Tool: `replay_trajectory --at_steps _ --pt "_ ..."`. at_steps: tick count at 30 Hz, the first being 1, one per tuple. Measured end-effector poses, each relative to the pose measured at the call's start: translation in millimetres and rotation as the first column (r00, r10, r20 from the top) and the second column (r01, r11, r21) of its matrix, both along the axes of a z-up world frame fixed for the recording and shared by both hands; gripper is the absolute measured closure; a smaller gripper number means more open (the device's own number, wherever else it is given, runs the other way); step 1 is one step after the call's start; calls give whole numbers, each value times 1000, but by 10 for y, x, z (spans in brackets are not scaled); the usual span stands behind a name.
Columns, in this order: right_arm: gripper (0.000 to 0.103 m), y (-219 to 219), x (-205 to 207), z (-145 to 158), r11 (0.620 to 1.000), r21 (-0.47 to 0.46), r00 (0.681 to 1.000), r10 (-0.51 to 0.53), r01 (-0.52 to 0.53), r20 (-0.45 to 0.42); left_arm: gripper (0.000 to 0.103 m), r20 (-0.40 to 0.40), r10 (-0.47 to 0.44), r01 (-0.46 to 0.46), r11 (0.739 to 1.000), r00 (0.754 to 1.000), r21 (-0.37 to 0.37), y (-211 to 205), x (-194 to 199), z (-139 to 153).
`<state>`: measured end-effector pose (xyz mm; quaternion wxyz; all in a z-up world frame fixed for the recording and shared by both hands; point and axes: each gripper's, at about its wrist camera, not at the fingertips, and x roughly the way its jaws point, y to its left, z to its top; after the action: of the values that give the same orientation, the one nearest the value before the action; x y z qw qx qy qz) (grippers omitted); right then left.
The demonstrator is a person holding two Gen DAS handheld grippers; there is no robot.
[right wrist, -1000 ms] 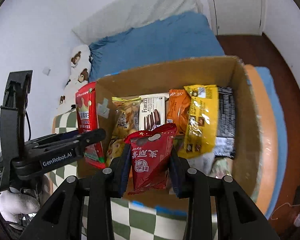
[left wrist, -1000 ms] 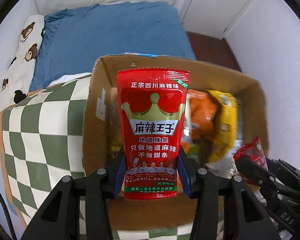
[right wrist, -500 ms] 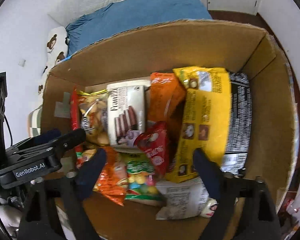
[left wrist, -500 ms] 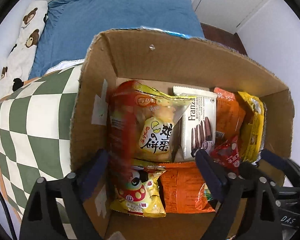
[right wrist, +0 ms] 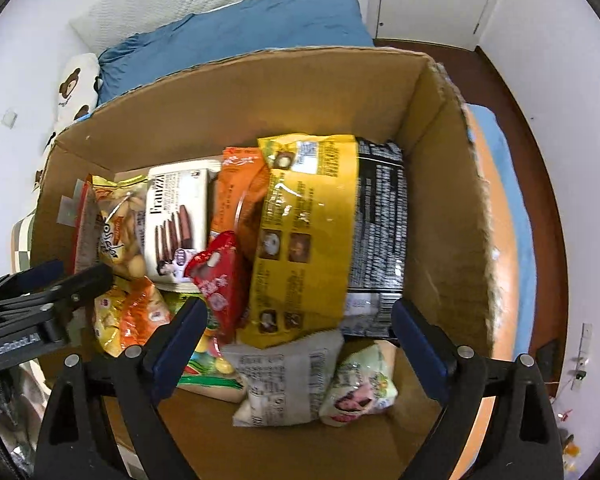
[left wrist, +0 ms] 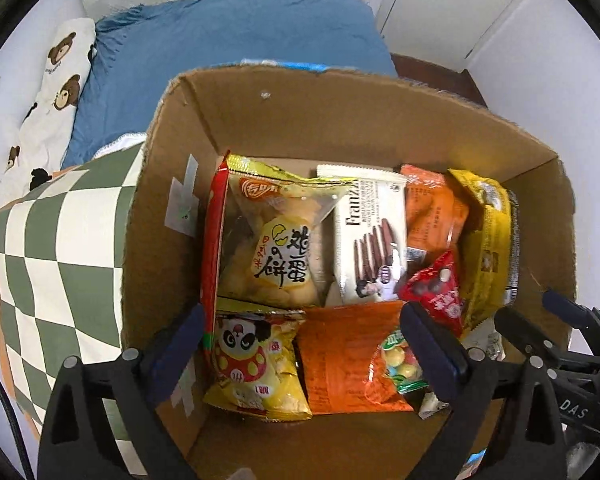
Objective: Organize snacks
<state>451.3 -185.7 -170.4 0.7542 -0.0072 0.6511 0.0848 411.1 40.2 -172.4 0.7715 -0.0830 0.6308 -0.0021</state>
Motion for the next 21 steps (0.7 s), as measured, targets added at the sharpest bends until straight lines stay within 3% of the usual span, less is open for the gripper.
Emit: replay_trajectory --at_steps 11,21 --pt "8 -214 -427 654 1000 0 981 -18 18 195 4 186 0 -10 999 983 52 -125 -550 595" --pt "4 -346 -1175 1425 1000 25 932 -10 1 363 4 358 13 -36 998 934 59 -207 -1433 1254"
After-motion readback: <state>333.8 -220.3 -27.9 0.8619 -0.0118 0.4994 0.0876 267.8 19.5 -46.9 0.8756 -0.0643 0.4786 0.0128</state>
